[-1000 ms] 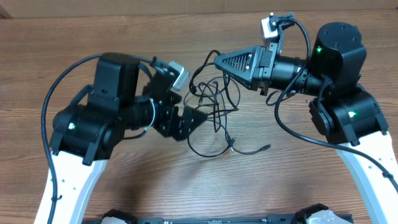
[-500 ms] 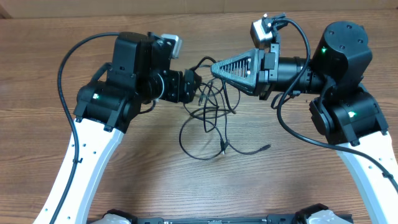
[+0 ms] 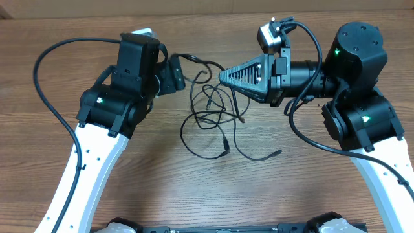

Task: Untangle cables
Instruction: 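Withdraw both grippers outward away from the cables on the table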

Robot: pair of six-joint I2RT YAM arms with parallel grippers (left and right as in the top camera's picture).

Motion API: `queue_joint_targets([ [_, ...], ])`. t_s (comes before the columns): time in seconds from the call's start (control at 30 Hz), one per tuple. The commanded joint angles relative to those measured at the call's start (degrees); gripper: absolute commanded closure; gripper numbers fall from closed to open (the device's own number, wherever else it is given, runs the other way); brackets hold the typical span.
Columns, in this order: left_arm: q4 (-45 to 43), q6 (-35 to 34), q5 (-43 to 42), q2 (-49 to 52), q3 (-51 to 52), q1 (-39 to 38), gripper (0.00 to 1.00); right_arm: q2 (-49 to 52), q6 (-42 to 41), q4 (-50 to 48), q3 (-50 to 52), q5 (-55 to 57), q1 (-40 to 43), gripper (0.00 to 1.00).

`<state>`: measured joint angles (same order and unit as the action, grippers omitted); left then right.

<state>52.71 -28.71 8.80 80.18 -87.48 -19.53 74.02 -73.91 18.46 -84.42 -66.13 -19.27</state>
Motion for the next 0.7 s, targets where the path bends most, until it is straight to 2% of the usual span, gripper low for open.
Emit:
queue_joint_targets([
  [0.0,-0.4,-5.3,9.3,0.2,-0.5,-0.3,0.12,-0.4,-0.2,-0.7,-0.8,-3.9,-0.3,0.96],
  [0.2,-0.4,-6.7,16.9,-1.3,-0.5,0.5,0.1,-0.4,2.5,-0.7,-0.8,-4.2,-0.2,0.96],
  [0.33,0.0,-7.7,16.8,-4.2,-0.5,3.5,0.1,-0.4,13.0,0.1,-0.8,-0.3,0.3,0.96],
  [0.53,2.6,-7.7,16.3,-8.6,-0.5,10.5,0.11,-0.4,17.1,0.5,-0.8,0.9,2.6,0.96],
  [0.67,5.7,-7.0,14.7,-10.0,-0.5,14.4,0.11,-0.4,21.9,6.0,-0.8,7.1,4.6,0.96],
])
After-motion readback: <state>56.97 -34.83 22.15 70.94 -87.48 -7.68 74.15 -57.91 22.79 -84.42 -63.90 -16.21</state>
